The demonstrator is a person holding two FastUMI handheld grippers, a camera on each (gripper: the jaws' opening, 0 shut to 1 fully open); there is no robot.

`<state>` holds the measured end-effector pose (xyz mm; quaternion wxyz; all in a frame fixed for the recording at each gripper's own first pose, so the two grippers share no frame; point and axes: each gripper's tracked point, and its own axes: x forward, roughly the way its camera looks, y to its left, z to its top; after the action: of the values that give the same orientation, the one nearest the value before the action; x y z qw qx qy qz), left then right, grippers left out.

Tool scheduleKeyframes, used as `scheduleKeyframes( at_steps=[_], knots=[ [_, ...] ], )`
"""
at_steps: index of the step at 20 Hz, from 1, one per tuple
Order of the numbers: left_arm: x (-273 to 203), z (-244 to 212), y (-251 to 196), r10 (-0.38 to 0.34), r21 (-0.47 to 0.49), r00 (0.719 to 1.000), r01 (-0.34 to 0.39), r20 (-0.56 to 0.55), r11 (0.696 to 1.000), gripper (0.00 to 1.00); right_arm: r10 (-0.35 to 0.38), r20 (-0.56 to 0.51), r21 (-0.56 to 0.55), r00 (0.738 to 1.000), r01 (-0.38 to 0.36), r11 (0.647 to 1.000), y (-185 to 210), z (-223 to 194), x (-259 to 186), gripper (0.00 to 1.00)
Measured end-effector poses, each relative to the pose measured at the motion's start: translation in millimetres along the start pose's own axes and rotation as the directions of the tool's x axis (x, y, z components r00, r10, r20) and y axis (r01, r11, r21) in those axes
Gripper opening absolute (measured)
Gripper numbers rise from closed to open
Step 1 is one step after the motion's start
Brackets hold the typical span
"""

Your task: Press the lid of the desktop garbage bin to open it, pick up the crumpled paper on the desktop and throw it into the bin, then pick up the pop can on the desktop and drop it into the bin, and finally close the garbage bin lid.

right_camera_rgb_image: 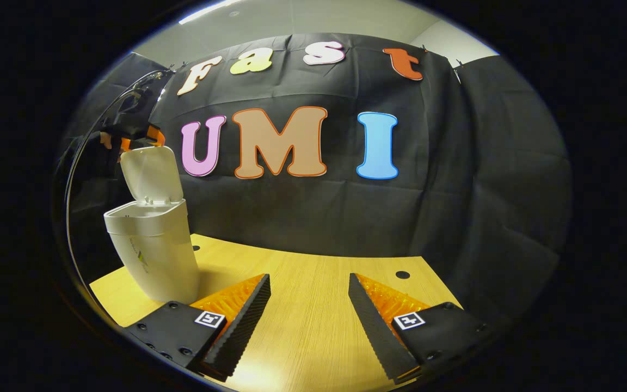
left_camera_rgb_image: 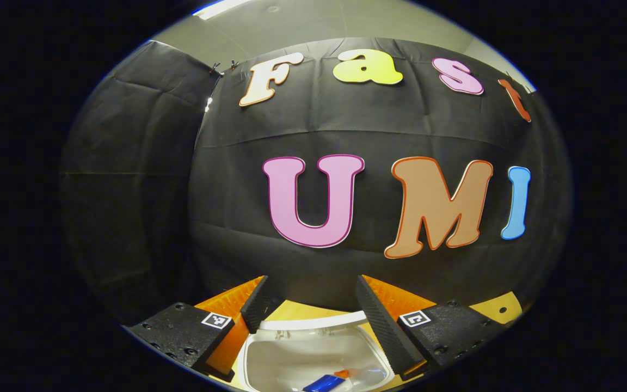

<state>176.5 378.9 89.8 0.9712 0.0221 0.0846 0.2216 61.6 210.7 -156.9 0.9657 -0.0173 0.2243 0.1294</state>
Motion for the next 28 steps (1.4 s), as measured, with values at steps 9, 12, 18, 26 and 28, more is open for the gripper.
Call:
scheduleKeyframes(
  at_steps=[9,12,18,26,28],
  knots=[
    [-43.3,-80.3,-10.8,-0.025,-0.013,0.993,0.023,-0.118,1.000,0.95,0.053,-0.010,-0.038,0.999,-0.054,0.998,5.1,-2.5,-3.5,0.96],
    [-49.3,-112.8,-13.8,-0.031,-0.003,0.984,0.031,-0.178,1.000,0.96,0.065,-0.019,-0.043,0.998,-0.066,0.997,7.4,-5.3,-3.1,0.96],
    [-56.4,-159.7,-14.7,-0.041,-0.015,0.965,0.038,-0.260,0.999,0.94,0.086,-0.025,-0.061,0.996,-0.087,0.994,15.5,-7.4,-1.0,0.97],
    [-57.0,-134.3,-17.6,-0.085,-0.058,0.993,0.081,-0.081,0.995,0.93,0.103,0.013,-0.021,0.995,-0.103,0.995,24.1,10.4,-3.7,0.96],
    [-65.9,-116.5,-21.5,-0.077,-0.077,0.997,0.074,-0.027,0.994,0.93,0.094,0.049,-0.014,0.994,-0.094,0.996,18.1,25.9,-9.7,0.96]
  ],
)
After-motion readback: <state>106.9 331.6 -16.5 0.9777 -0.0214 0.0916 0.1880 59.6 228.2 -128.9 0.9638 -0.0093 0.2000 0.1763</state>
